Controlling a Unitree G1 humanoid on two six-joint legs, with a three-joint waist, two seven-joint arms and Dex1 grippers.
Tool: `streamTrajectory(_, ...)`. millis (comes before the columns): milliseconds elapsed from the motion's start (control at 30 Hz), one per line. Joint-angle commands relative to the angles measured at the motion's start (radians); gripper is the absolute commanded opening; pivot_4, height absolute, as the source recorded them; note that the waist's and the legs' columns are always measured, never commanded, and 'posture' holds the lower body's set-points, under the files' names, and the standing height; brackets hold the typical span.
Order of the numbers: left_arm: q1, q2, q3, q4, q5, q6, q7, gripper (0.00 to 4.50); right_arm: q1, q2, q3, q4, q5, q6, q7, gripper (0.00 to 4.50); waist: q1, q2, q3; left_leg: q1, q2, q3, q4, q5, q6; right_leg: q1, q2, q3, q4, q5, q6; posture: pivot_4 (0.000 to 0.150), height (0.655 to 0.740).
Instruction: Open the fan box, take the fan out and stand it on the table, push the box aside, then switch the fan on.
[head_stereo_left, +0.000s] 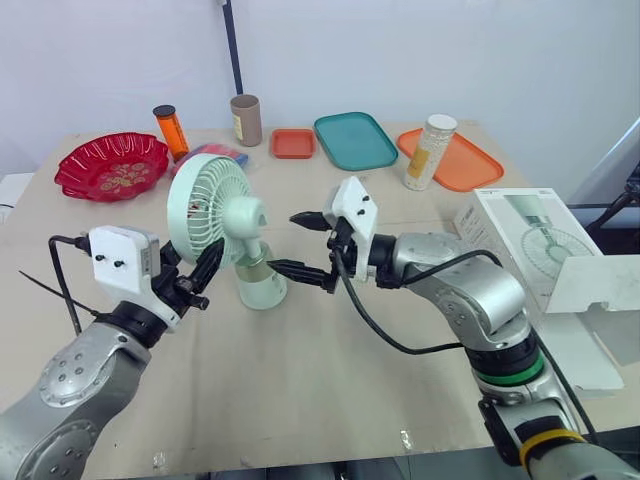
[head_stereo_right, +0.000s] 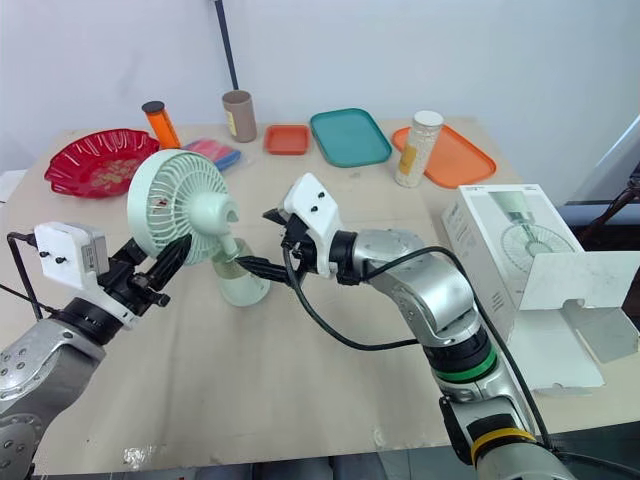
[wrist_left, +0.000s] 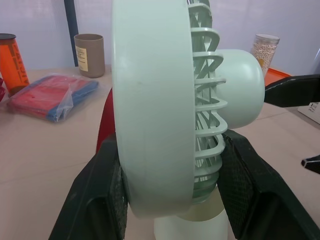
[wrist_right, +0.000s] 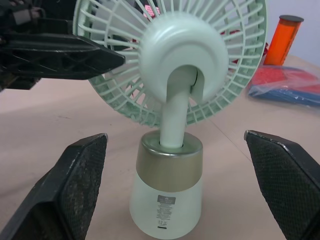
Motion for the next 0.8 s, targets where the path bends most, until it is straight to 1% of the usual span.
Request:
streamTrajectory(33,-0.007,-0.011,-0.004,-0.081,0.005,-0.019,0.021,1.91,-0.008,0.013,0.000,-0.018,-0.003,0.014,-0.008,4.50,0.000,0.000,0.000,0.000,0.000,0.000,0.000,0.000,0.000,0.000,0.000,0.000,0.000,0.000,0.000,0.150,0.7400)
streamTrajectory(233,-0.023,-0.013,-0.027,-0.075,0.005,-0.022,0.033,1.91,-0.013,0.058,0.019,0.006,-0.023,0.021,-0.034,4.50,0.000,0.000,0.000,0.000,0.000,0.000,0.000,0.000,-0.001,0.000,0.000,0.000,0.000,0.000,0.000,0.150,0.7400)
streamTrajectory(333,-0.027,-0.012,-0.028,-0.072,0.002,-0.022,0.033,1.91,-0.018,0.071,0.020,0.019,-0.036,0.022,-0.040,3.78,0.000,0.000,0.000,0.000,0.000,0.000,0.000,0.001,-0.001,0.000,0.000,0.000,0.000,0.000,0.000,0.150,0.7400)
streamTrajectory(367,-0.030,-0.011,-0.030,-0.071,0.000,-0.021,0.034,1.91,-0.019,0.072,0.022,0.023,-0.039,0.022,-0.040,3.44,0.000,0.000,0.000,0.000,0.000,0.000,0.000,0.001,-0.001,0.000,0.000,0.000,0.000,0.000,0.000,0.150,0.7400)
streamTrajectory(800,-0.067,-0.009,-0.062,-0.062,0.014,-0.009,0.027,1.91,-0.024,0.125,0.053,0.070,-0.092,0.011,-0.052,3.44,0.000,0.000,0.000,0.000,0.000,0.000,0.000,0.001,-0.002,0.000,0.000,0.000,0.000,0.001,0.000,0.150,0.7400)
